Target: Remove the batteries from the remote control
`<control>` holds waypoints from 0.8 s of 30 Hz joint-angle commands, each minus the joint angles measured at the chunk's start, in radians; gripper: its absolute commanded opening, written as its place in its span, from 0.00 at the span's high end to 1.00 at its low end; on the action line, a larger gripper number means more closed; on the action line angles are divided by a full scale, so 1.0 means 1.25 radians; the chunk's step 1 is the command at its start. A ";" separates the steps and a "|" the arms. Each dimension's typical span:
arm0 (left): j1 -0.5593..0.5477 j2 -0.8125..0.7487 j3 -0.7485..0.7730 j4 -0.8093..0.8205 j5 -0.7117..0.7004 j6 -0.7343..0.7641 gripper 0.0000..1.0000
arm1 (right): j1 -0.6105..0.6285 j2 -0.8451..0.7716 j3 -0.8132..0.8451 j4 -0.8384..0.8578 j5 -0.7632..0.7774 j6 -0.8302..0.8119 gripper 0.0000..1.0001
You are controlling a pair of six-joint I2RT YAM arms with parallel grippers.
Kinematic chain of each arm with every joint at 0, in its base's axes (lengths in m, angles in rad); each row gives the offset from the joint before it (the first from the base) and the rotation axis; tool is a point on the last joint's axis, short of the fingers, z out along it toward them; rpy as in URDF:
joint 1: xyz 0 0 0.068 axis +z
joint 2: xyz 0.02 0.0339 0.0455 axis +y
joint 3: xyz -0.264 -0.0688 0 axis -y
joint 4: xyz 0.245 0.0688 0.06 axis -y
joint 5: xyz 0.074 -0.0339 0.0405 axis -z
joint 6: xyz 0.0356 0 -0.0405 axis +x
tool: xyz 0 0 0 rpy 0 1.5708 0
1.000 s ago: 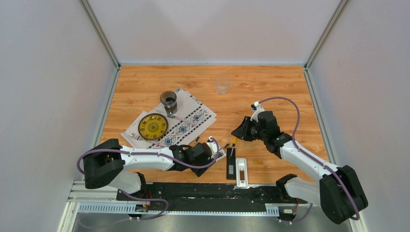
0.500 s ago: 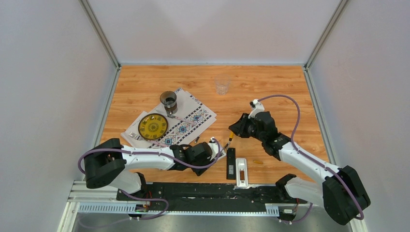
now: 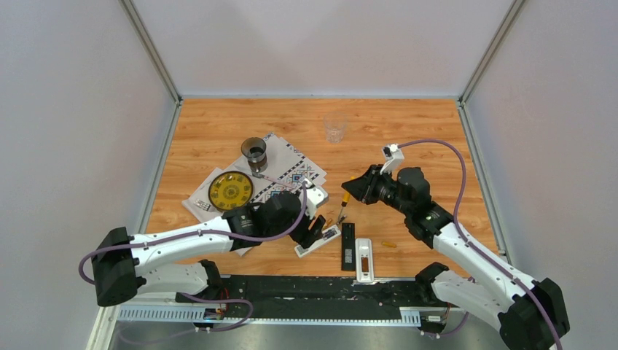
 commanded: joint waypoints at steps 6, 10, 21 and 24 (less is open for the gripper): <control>0.121 -0.005 -0.006 0.290 0.333 -0.093 0.29 | 0.038 -0.072 0.062 -0.006 -0.051 0.043 1.00; 0.137 0.034 0.015 0.342 0.361 -0.104 0.29 | 0.061 -0.073 0.064 -0.006 -0.046 0.044 1.00; 0.145 0.104 0.048 0.321 0.345 -0.081 0.99 | 0.073 -0.094 0.064 -0.006 -0.033 0.056 1.00; 0.146 0.063 0.027 0.314 0.295 -0.069 1.00 | 0.075 -0.091 0.068 -0.009 -0.041 0.058 0.97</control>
